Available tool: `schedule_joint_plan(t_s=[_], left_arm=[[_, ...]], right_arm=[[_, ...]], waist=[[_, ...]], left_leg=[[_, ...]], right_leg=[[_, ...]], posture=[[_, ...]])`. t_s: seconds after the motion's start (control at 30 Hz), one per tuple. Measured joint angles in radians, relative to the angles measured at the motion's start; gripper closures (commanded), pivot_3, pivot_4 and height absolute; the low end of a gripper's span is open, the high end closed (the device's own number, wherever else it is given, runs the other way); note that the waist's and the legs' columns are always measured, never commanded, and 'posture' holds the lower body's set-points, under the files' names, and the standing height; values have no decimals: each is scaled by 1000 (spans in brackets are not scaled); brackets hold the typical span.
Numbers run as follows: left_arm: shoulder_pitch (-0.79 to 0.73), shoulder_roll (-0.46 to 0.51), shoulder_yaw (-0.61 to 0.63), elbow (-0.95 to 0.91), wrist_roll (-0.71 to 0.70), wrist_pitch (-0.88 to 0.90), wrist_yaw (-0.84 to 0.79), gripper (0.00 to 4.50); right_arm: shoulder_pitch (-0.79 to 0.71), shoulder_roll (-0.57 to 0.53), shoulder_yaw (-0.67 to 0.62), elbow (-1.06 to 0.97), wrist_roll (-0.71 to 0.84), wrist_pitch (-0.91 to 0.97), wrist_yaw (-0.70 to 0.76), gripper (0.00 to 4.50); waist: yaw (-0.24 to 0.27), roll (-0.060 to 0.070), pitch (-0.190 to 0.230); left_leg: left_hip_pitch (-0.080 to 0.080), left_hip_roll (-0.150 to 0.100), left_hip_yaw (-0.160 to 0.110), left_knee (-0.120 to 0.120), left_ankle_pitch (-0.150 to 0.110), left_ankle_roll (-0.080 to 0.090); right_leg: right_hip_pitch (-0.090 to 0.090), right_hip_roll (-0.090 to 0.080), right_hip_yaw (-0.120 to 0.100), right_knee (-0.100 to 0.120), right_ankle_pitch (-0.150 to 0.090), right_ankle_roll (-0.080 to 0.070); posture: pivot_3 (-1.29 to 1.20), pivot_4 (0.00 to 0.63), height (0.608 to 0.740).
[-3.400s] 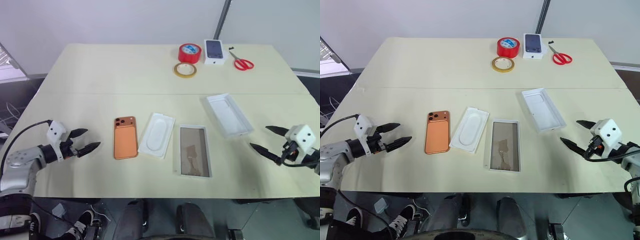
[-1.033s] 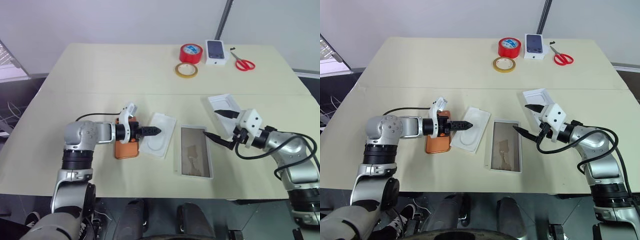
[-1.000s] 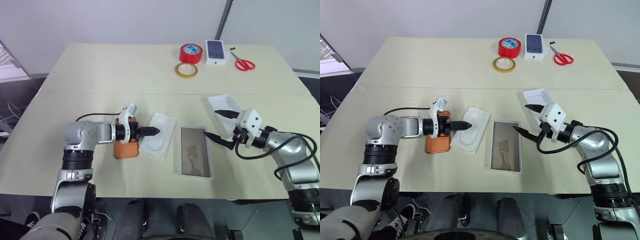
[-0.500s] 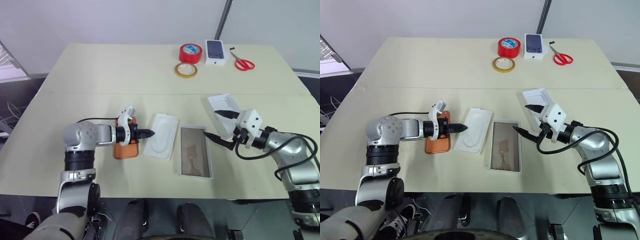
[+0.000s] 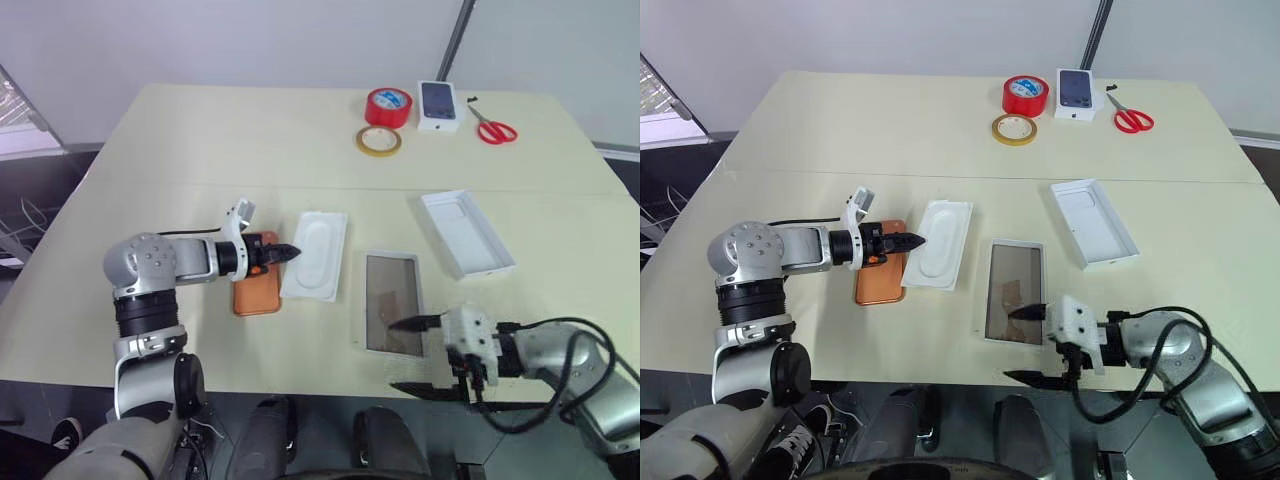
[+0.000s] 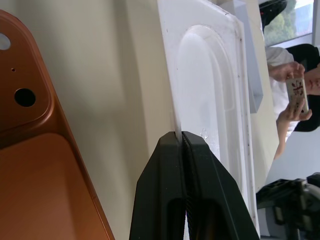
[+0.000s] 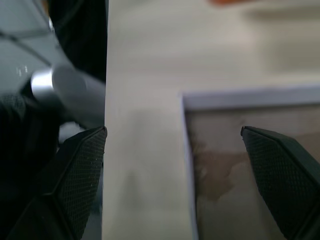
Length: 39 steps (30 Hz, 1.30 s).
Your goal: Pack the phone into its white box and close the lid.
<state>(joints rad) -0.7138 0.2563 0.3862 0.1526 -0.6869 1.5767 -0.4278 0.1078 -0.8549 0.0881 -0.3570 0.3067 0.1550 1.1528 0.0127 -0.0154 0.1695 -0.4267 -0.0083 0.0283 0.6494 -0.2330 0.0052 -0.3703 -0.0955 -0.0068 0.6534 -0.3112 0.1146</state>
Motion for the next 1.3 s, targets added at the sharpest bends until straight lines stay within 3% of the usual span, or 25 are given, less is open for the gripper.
schedule_joint_plan(t_s=[0.03, 0.27, 0.63, 0.73, 0.97, 1.3], left_arm=[[0, -1, 1, 0, 0, -1, 1, 4500], [-1, -14, 7, -7, 0, -17, 16, 4500], [-96, -129, 93, -7, -2, -50, 95, 4500], [-100, -165, 101, -2, -2, -68, 115, 4500], [-81, -200, 38, 3, 12, -140, 135, 4500], [-70, -230, -45, 76, 60, -279, 150, 4500]], right_arm=[[-10, 3, 8, 23, -20, -17, -3, 884], [-110, 30, 41, 154, -114, -152, -8, 4465], [-422, 179, 88, 395, -207, -253, -83, 4465], [-459, 195, 105, 438, -202, -261, -43, 3533], [-459, 195, 110, 479, -185, -289, 8, 40], [-375, 75, -89, 469, -162, -272, -82, 40]], waist=[[0, 0, 0], [0, 0, 0], [-2, -1, 1], [1, -2, 1], [-2, -2, 1], [0, -1, 1]], left_leg=[[0, 0, 0, 0, 0, -1], [0, 0, 0, 0, 1, -2], [0, 0, 0, 0, 3, -5], [0, 0, 0, 0, 3, -5], [0, 1, 0, 0, 3, -5], [0, 0, 0, 0, 3, -5]], right_leg=[[0, 0, 0, 0, 0, 0], [0, 0, 0, 0, 0, 0], [-1, 3, -1, 0, 0, 0], [0, 3, -2, 0, 0, 0], [0, 4, -2, 1, 0, 0], [0, 1, -2, 0, 0, 0]], posture=[[0, 150, 728], [0, 150, 728], [0, 150, 728], [0, 150, 728], [0, 150, 728], [0, 150, 728]])
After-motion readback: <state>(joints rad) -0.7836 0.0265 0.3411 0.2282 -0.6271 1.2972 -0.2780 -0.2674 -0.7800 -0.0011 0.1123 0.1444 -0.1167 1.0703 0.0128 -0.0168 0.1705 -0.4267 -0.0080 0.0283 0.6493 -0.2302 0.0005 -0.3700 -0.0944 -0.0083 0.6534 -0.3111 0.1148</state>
